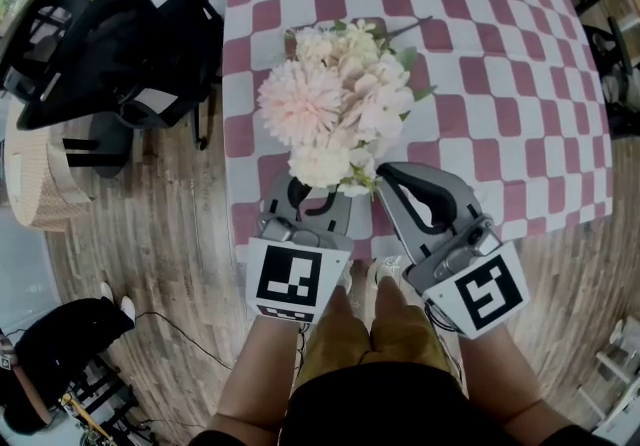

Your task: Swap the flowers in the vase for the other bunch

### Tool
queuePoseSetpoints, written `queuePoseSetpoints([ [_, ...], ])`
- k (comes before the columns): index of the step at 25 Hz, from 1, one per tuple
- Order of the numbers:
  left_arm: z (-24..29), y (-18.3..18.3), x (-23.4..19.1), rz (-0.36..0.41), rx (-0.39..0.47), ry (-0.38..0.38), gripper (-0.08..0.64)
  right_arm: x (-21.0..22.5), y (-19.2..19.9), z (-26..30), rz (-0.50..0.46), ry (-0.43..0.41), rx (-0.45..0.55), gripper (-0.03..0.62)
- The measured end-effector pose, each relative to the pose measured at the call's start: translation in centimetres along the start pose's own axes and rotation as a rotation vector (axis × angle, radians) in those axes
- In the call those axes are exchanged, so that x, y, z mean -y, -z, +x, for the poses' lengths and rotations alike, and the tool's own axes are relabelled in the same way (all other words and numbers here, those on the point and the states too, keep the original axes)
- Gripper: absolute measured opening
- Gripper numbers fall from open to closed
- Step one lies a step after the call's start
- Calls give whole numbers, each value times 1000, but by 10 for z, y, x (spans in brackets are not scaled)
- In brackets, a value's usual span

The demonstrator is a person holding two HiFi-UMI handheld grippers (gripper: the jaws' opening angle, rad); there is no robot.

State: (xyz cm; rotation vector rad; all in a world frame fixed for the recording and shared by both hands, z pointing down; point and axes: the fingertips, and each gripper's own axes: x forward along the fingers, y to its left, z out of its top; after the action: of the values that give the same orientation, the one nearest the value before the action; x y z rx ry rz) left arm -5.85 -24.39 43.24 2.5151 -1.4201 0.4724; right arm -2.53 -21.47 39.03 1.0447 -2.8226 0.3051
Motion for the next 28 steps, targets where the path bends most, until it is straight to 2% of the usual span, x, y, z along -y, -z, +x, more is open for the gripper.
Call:
queuePoseSetpoints([
  [15,8,15,2,72,-1,-10,63,3,17,3,1,-3,-29,33],
  [28,2,31,3,84,-17,-53,72,1,23,2,28,11,-35,34],
])
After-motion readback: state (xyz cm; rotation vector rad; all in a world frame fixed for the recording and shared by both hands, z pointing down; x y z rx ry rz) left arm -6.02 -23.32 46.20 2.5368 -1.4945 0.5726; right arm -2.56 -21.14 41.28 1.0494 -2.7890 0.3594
